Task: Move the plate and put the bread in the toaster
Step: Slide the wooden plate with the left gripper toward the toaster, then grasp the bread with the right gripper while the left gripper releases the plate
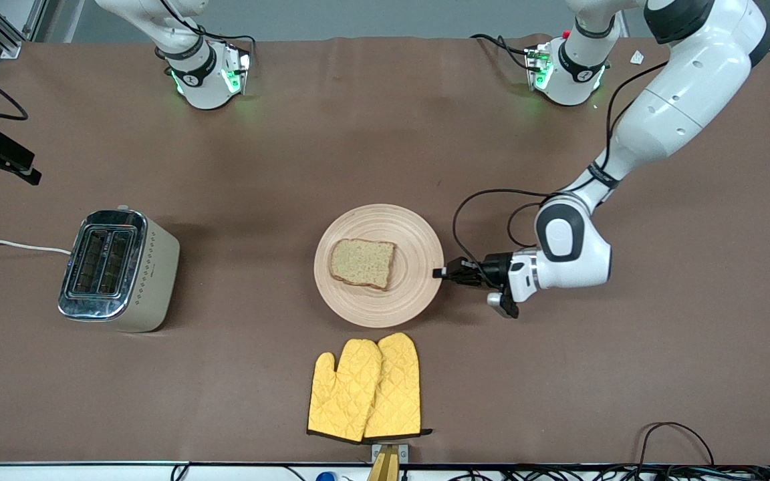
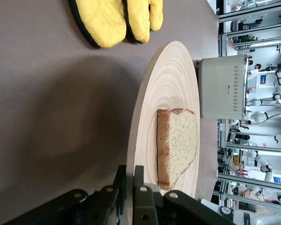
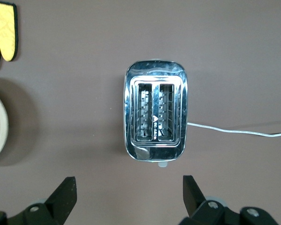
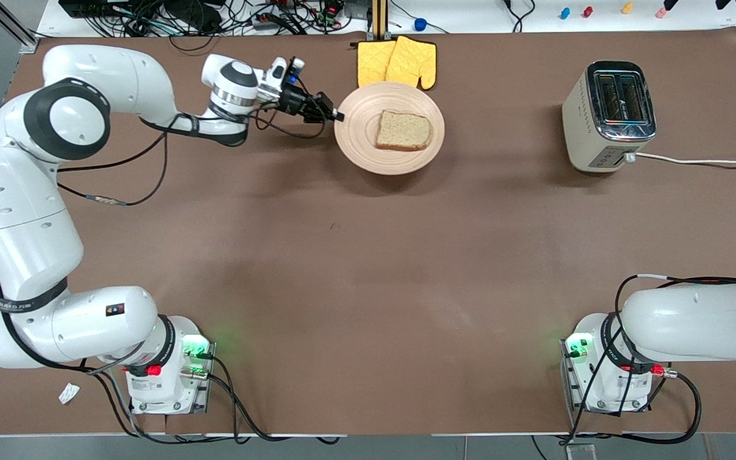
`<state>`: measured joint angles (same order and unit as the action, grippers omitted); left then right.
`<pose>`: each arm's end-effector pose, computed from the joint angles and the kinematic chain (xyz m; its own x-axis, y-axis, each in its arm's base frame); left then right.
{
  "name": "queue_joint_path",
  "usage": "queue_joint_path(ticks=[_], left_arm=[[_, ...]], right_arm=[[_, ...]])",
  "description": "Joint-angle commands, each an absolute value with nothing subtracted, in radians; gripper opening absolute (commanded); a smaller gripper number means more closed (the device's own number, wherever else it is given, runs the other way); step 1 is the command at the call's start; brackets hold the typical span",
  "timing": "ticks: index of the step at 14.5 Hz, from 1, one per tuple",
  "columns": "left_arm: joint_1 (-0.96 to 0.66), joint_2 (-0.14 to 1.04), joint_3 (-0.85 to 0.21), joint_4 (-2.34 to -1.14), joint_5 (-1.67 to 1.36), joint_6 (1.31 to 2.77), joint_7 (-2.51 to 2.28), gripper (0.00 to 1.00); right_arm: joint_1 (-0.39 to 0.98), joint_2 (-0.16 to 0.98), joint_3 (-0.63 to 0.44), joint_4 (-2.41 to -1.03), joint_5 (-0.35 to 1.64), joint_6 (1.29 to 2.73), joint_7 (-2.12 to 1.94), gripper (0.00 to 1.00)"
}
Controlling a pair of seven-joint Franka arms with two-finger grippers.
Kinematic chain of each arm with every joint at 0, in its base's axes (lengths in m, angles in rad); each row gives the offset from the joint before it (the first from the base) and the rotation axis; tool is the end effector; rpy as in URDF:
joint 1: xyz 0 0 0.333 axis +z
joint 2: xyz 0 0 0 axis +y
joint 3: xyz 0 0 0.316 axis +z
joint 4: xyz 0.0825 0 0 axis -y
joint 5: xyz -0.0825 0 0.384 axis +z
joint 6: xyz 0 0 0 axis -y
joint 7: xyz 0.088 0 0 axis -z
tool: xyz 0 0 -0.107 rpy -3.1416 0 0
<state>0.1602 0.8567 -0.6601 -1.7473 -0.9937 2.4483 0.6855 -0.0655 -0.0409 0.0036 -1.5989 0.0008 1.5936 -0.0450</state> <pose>0.5995 -0.2833 0.1682 0.9927 -0.1125 0.0431 -0.0917 -0.4737 0.8759 0.5431 -0.0335 0.6357 0.9992 -0.0169 0.0356 -0.0169 -0.9999 0.0010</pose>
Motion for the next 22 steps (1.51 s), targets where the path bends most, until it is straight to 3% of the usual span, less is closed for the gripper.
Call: queue_joint_path(ticks=[1, 8, 14, 16, 17, 18, 19, 22], left_arm=[[0.163, 0.859, -0.670, -1.770, -1.038, 2.453, 0.698, 0.02], [0.144, 0.890, -0.670, -1.773, -1.046, 2.476, 0.707, 0.02], [0.130, 0.913, -0.664, -1.790, -1.131, 2.497, 0.848, 0.05], [0.140, 0.913, -0.663, -1.792, -1.131, 2.497, 0.847, 0.36], [0.146, 0.911, -0.663, -1.792, -1.131, 2.496, 0.832, 0.64], [0.153, 0.902, -0.661, -1.793, -1.131, 2.496, 0.830, 1.00], [0.178, 0.893, -0.661, -1.795, -1.129, 2.493, 0.830, 1.00], [0.259, 0.856, -0.663, -1.801, -1.118, 2.471, 0.831, 1.00]], right_arm=[[-0.012, -0.002, 0.002, -1.612, -0.003, 1.597, -0.040, 1.00], [0.144, 0.196, 0.003, -1.621, 0.098, 1.750, 0.119, 1.00], [0.411, 0.402, 0.003, -1.658, 0.104, 2.037, 0.572, 1.00], [0.458, 0.446, 0.002, -1.672, 0.104, 2.083, 0.615, 1.00], [0.472, 0.452, 0.002, -1.699, 0.104, 2.126, 0.638, 1.00], [0.483, 0.454, 0.002, -1.741, 0.104, 2.188, 0.647, 1.00], [0.485, 0.454, 0.002, -1.778, 0.104, 2.241, 0.647, 1.00], [0.511, 0.483, 0.002, -1.812, 0.104, 2.298, 0.650, 0.82]])
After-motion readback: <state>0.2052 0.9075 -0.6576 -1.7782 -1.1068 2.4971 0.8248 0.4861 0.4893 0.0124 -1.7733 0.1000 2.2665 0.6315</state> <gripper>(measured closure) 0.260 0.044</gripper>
